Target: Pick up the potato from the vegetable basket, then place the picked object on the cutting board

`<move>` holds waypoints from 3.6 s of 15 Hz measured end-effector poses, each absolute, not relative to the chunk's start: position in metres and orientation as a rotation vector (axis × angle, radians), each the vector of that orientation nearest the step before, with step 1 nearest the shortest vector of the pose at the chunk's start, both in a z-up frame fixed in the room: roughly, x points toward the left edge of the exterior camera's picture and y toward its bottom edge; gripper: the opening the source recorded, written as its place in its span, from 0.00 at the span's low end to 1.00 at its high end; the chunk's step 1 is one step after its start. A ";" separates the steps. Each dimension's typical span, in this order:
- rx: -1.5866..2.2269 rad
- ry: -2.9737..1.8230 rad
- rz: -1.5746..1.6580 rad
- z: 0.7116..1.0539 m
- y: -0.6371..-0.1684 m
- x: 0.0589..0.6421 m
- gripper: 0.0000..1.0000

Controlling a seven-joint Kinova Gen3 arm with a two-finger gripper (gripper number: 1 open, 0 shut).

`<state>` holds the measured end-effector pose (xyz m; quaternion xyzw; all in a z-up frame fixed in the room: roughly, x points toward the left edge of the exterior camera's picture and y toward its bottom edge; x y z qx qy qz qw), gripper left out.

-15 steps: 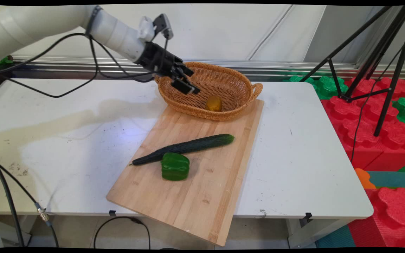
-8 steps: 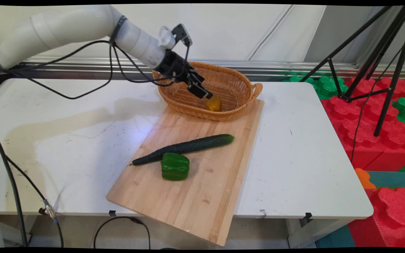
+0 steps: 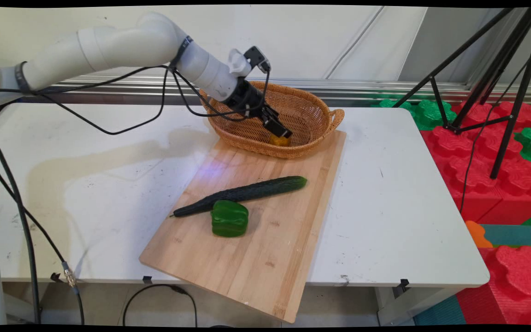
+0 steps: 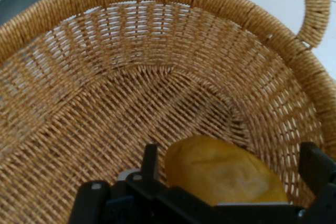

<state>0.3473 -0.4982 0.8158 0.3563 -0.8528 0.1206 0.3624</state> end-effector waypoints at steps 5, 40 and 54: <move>0.974 -2.189 0.284 0.798 -0.510 0.336 1.00; 0.901 -2.183 0.338 0.816 -0.502 0.345 0.00; 0.748 -2.130 0.408 0.887 -0.449 0.397 0.00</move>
